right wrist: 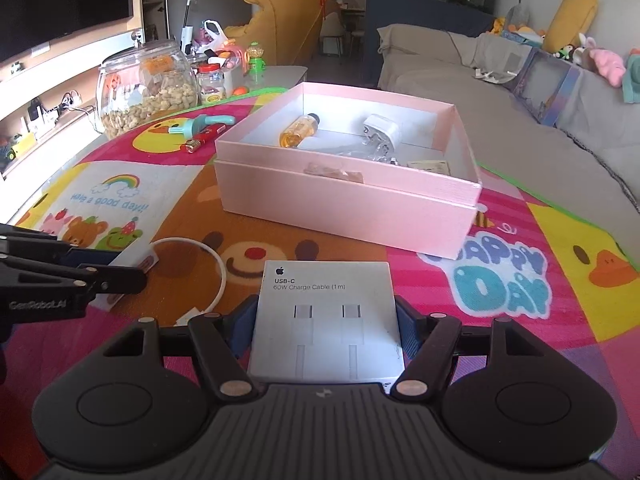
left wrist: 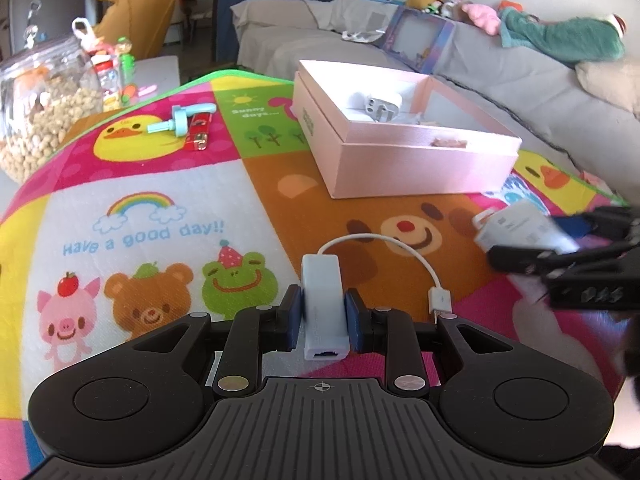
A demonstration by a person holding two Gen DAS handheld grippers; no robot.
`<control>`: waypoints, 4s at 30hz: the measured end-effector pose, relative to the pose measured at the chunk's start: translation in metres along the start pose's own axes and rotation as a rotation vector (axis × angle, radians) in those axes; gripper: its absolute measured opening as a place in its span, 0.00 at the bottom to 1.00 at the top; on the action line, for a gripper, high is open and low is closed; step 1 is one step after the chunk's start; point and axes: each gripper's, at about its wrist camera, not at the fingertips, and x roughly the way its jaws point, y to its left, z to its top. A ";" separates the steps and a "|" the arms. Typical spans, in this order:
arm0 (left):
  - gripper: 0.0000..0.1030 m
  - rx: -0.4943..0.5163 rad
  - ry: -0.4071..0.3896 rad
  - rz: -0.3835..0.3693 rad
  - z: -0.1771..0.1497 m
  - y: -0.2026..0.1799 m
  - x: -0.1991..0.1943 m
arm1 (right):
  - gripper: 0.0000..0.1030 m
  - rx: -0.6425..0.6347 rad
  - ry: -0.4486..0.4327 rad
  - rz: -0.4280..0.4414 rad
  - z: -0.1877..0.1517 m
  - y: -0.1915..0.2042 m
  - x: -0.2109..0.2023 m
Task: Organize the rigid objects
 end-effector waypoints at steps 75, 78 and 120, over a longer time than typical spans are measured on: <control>0.25 -0.427 -0.246 0.073 0.050 0.154 0.022 | 0.65 0.090 0.209 0.271 0.225 0.087 0.132; 0.25 -0.440 -0.246 0.074 0.045 0.160 0.025 | 0.65 0.114 0.284 0.246 0.233 0.112 0.183; 0.25 -0.394 -0.104 0.124 0.007 0.118 -0.018 | 0.70 -0.253 0.162 0.462 0.048 0.072 0.041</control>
